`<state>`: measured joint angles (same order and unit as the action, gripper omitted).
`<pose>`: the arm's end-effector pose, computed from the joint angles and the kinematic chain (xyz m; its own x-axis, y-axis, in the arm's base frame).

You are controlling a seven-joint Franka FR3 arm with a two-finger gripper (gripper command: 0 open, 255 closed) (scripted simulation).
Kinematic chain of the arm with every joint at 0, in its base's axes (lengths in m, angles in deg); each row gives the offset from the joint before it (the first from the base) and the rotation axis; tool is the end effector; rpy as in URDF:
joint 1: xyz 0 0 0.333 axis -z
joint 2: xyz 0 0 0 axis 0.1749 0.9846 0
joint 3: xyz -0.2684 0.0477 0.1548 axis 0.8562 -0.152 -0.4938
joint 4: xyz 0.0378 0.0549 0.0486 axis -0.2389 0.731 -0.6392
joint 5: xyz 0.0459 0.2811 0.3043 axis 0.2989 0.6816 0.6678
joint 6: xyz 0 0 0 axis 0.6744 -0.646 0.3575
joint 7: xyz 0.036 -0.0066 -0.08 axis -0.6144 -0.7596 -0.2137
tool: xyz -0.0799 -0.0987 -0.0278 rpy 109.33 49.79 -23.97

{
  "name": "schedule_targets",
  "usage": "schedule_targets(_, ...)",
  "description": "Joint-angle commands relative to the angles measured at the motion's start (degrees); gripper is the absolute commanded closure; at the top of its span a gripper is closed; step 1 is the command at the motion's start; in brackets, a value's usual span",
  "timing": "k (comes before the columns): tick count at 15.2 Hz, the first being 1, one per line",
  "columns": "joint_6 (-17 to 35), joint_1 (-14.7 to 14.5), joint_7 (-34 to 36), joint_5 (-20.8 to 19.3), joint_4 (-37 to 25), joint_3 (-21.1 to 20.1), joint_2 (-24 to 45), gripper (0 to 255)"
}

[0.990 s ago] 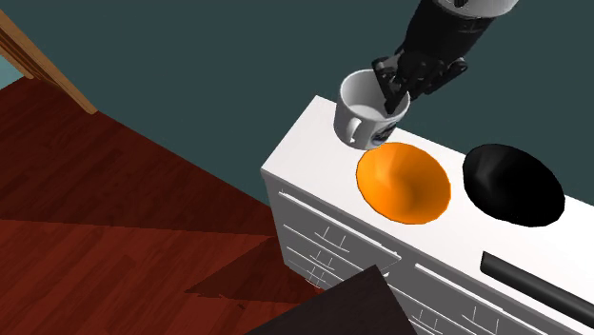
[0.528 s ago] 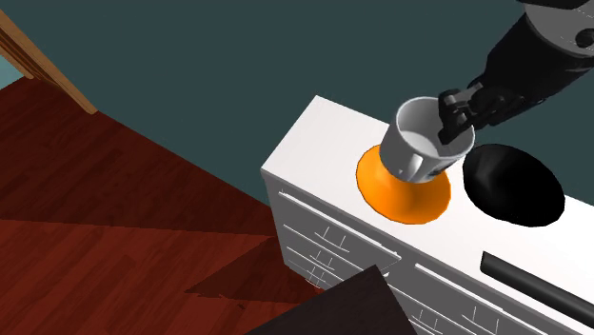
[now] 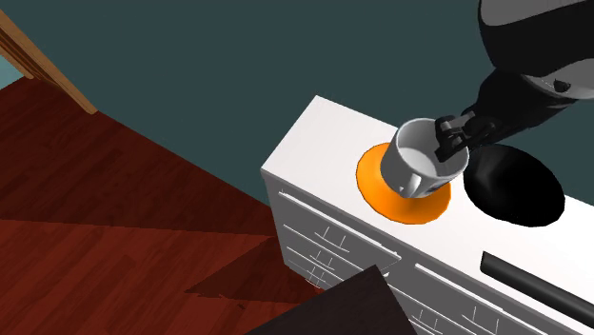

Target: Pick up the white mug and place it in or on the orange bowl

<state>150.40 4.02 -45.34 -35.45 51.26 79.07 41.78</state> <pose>0.3353 -0.3616 0.4313 0.9644 -0.2481 0.0917 -0.2441 -0.9683 -0.0531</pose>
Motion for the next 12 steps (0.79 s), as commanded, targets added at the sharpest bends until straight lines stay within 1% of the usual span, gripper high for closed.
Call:
schedule_targets(1, 1.63, 0.0, -0.17, 0.06, 1.3, 0.22, 0.33, 255)
schedule_targets(7, 6.79, -0.25, -1.22, 0.84, 4.59, 1.25, 2.4, 255)
schedule_targets(12, 6.79, -0.25, -1.22, 0.84, 4.59, 1.24, 2.4, 255)
